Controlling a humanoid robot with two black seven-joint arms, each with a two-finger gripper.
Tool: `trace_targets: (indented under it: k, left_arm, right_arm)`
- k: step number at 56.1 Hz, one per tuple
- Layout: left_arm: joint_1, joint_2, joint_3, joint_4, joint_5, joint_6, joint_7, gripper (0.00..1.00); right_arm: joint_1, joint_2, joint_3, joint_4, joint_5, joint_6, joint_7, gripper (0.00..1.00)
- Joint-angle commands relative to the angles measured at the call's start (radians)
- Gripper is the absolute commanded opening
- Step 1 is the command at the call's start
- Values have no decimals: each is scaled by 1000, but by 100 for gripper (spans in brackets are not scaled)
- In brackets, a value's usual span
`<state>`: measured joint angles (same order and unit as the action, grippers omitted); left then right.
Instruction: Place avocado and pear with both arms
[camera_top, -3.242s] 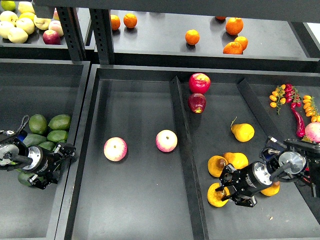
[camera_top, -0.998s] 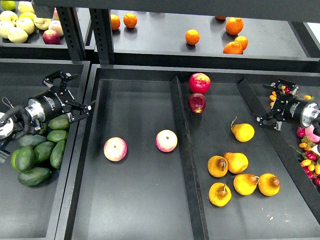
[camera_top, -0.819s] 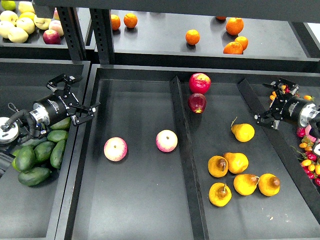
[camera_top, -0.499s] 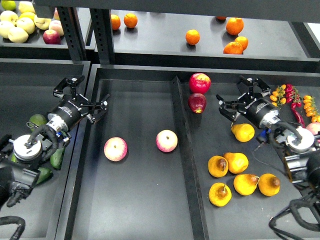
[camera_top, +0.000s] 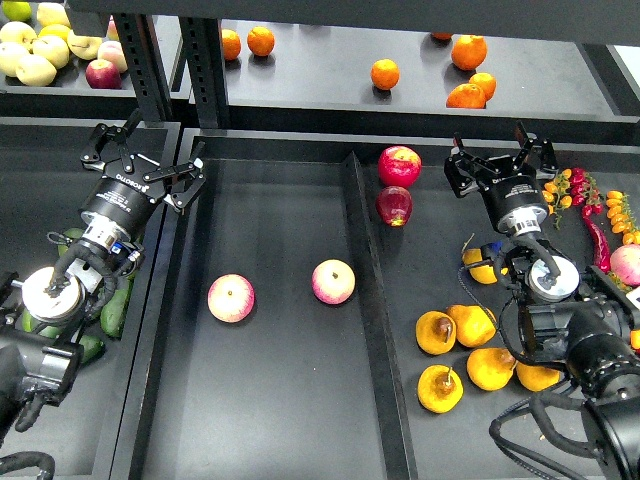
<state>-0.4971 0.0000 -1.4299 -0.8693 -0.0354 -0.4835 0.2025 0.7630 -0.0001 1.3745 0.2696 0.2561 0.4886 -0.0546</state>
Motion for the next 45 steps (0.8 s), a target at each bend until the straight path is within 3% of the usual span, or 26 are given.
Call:
trace_targets:
  k: [1,12,28,45]
  left_arm:
    - [22,0,-1,-77,0,75,0,100]
    - [78,0,-1,-181,6,177,2,100]
    - [196,0,12,-290,9,184,2,100]
    - [288,0,22,-382,11,198,2,100]
  right_arm:
    - [-31,0,1,74,-9,0,-2,100]
    - [-119,0,26,266,-87,0,-4,100]
    - [-306,0,20,557,-221,-91,-4,100]
    - [-476,0,14,726,-222,-111,-11,100]
